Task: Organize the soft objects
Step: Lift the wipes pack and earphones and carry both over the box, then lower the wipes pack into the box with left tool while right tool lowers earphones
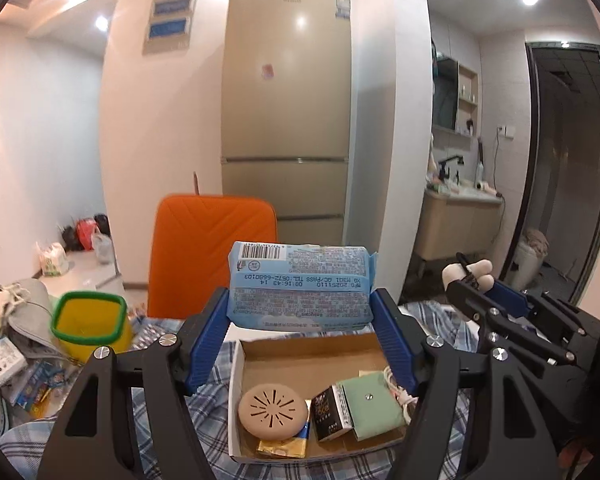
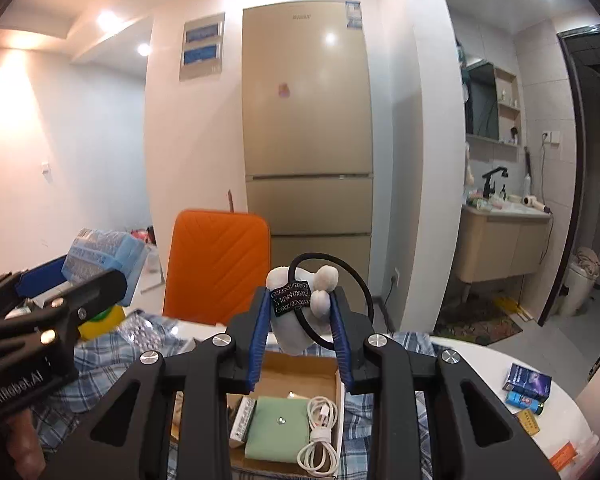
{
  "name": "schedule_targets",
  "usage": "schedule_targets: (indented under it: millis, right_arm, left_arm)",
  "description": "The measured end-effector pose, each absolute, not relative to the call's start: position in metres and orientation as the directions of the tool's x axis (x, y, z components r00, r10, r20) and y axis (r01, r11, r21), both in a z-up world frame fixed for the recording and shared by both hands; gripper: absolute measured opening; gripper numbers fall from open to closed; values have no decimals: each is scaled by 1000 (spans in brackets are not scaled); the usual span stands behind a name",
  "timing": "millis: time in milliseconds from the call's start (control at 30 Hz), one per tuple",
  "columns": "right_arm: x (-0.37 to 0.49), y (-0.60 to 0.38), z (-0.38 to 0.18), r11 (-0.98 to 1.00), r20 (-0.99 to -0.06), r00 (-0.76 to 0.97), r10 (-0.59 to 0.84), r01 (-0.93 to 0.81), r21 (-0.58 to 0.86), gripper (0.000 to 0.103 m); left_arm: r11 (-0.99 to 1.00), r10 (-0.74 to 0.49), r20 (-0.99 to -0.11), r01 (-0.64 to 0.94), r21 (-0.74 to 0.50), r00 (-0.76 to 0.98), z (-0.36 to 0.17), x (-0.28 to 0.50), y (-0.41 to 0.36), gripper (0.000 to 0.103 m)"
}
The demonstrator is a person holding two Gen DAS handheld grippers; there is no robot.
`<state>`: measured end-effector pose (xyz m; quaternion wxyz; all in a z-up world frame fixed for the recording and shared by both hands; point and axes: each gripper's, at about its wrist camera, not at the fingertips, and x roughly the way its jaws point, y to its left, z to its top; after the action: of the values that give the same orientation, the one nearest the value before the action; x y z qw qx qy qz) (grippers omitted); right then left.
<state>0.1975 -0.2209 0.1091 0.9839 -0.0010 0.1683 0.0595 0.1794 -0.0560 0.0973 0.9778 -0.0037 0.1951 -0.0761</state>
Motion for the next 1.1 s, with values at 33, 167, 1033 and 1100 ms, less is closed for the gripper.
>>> schedule_targets:
  millis: [33,167,1033,1100]
  right_arm:
    - [202,-221,104,992,-348,929,126,-125,25,31]
    - [227,-221,75,991,-429,893,135,-132,36,31]
    - [282,-201,-54,978,-709,687,158,-210,14,31]
    - [282,-202,-53,978,-711,685,161,-207,22,31]
  left_arm:
    - [988,-150,-399,149,-35,905,95,186,-57,69]
    - [990,-134,-445,140,-20,885,89,214,-62,69]
    - [989,-134,-754,141,-55,644,-39,288,-68,69]
    - [989,-128,-756,140,-49,642,-41,288,-68,70]
